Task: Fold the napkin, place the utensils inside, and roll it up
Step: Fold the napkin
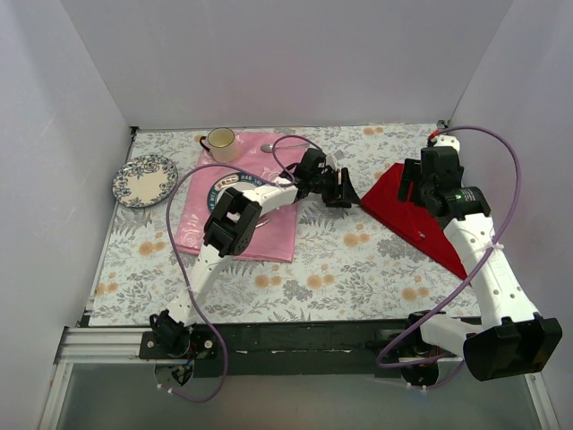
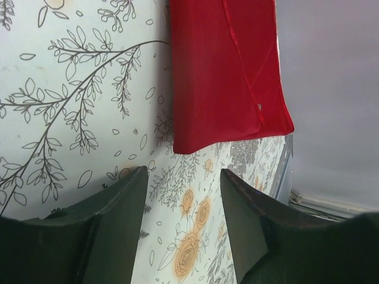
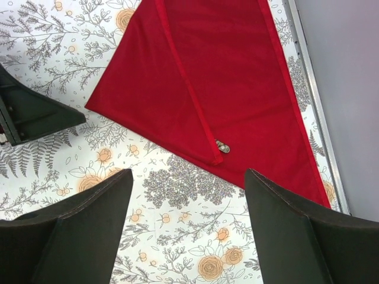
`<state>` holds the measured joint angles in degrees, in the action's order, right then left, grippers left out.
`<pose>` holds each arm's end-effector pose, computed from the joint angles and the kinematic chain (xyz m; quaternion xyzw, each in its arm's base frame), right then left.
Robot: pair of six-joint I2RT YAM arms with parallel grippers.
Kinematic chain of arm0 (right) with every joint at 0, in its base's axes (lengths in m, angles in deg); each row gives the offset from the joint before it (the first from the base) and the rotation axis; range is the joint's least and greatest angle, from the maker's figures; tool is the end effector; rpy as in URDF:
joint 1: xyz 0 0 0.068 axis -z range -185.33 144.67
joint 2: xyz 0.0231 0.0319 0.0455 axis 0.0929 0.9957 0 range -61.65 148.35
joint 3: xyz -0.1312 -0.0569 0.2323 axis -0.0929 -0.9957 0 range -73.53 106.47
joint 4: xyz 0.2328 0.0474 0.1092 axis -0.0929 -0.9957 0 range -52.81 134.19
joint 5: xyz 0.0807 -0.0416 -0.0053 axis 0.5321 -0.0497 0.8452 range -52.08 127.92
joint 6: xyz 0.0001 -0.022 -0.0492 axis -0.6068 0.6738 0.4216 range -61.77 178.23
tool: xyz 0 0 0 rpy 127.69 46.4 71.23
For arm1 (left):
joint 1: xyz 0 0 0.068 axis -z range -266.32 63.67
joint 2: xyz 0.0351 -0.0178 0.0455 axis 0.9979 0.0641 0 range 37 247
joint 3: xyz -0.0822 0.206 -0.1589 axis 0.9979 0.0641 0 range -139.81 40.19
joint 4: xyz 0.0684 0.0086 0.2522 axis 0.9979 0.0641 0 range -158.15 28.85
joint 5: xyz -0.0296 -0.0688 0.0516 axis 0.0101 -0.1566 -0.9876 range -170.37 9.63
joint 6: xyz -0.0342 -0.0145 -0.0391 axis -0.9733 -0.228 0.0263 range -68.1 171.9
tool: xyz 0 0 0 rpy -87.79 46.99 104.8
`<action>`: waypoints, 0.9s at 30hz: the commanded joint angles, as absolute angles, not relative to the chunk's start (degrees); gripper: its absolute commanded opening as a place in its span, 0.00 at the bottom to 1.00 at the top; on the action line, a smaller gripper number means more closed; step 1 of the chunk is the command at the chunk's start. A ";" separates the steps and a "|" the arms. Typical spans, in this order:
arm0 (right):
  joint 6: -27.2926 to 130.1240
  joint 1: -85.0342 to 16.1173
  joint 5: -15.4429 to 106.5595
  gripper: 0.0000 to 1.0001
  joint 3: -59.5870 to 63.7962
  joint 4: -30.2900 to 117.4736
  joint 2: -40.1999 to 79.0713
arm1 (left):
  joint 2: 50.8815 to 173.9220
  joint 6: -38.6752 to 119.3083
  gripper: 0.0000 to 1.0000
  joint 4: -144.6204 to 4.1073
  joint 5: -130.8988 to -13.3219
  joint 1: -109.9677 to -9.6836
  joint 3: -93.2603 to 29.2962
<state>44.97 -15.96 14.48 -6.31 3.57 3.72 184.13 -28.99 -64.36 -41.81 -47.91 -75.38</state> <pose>0.2348 0.0296 0.3546 0.1081 0.8806 -0.0915 0.4521 0.4289 -0.3684 0.1207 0.1625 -0.8366 0.5221 0.0343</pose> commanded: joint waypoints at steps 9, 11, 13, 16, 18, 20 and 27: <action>46.10 -16.14 15.68 0.84 -4.18 4.90 3.04 | 185.18 -30.29 0.44 -67.89 -45.03 -47.04 -76.44; 46.01 -16.14 16.12 0.84 -4.18 4.90 3.13 | 186.05 -30.19 0.43 -67.89 -45.48 -46.86 -77.67; 46.01 -16.06 16.29 0.84 -4.27 5.07 3.04 | 187.46 -30.19 0.42 -67.89 -45.74 -46.51 -78.99; 46.01 -16.14 16.30 0.84 -4.53 5.07 2.87 | 187.99 -30.19 0.41 -67.80 -46.53 -46.16 -79.52; 46.10 -16.14 16.38 0.84 -4.71 5.08 2.78 | 188.34 -30.46 0.40 -67.89 -46.53 -45.98 -79.96; 46.19 -16.14 16.56 0.84 -4.89 5.16 2.69 | 188.87 -30.72 0.39 -67.89 -46.53 -45.81 -80.31; 46.28 -16.14 16.74 0.85 -4.97 5.16 2.60 | 188.34 -30.63 0.26 -69.30 -46.80 -45.81 -80.31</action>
